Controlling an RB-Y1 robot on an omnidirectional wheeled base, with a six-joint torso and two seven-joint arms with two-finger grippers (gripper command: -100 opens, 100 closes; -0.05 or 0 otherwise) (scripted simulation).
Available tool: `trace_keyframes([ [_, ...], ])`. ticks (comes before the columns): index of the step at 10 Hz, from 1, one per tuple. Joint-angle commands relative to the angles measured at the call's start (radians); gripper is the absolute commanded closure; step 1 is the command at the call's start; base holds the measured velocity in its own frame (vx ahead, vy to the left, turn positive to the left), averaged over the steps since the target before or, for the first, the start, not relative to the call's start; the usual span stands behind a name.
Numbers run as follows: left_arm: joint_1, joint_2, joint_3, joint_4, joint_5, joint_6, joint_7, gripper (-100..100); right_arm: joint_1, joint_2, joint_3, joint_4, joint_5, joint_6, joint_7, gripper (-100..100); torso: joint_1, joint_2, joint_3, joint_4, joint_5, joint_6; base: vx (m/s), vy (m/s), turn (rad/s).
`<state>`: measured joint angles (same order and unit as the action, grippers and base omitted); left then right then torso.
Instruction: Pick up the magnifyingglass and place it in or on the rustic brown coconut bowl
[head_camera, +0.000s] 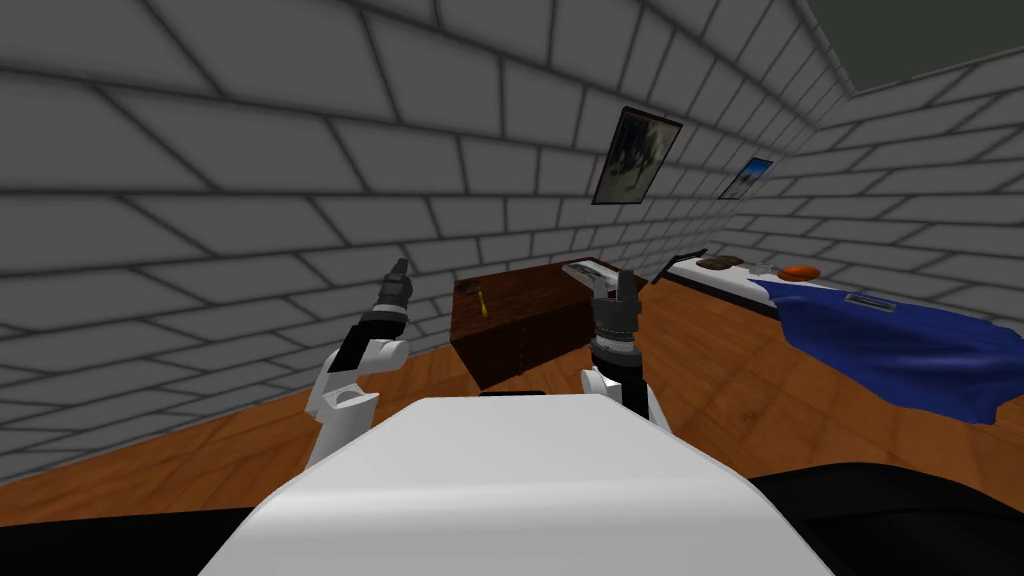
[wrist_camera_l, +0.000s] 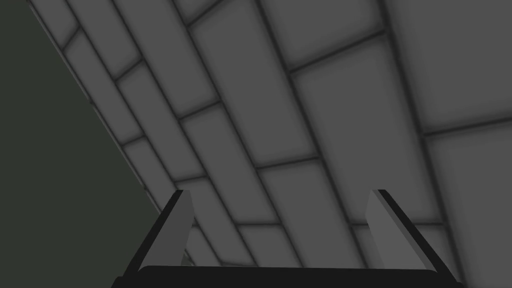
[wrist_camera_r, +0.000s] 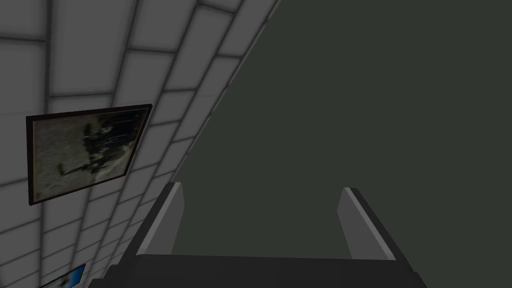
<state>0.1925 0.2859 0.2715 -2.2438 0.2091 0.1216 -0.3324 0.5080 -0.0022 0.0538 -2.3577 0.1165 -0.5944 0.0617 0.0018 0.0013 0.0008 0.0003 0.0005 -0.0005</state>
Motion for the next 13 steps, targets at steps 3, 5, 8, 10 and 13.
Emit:
trace_keyframes([
  [3,-0.06,0.043,0.032,0.045,0.063,0.106,-0.055,-100,0.0,0.0,0.0,0.0,0.0,0.0,0.0,0,0.0,-0.001,0.0,0.0,0.0,0.0,-0.026,0.017,-0.142],
  [5,-0.087,0.062,0.044,0.068,0.091,0.174,-0.081,-100,0.0,0.0,0.0,0.0,0.0,0.0,0.0,0,0.0,-0.001,0.0,0.0,0.0,0.0,-0.025,0.013,-0.143],
  [8,-0.112,0.082,0.054,0.093,0.118,0.263,-0.105,-100,0.0,0.0,0.0,0.0,0.0,0.0,0.0,0,-0.001,-0.001,-0.001,0.0,0.0,0.001,-0.02,0.01,-0.136],
  [10,-0.137,0.101,0.062,0.119,0.146,0.307,-0.129,-100,0.0,0.0,0.0,0.0,0.0,0.0,0.0,0,-0.001,-0.001,-0.001,0.0,0.0,-0.001,-0.011,0.005,-0.063],
  [13,-0.16,0.121,0.069,0.146,0.173,0.383,-0.153,-100,0.0,0.0,0.0,0.0,0.0,0.0,0.0,0,-0.001,-0.001,-0.001,0.0,0.0,0.0,-0.015,0.008,-0.139],
])
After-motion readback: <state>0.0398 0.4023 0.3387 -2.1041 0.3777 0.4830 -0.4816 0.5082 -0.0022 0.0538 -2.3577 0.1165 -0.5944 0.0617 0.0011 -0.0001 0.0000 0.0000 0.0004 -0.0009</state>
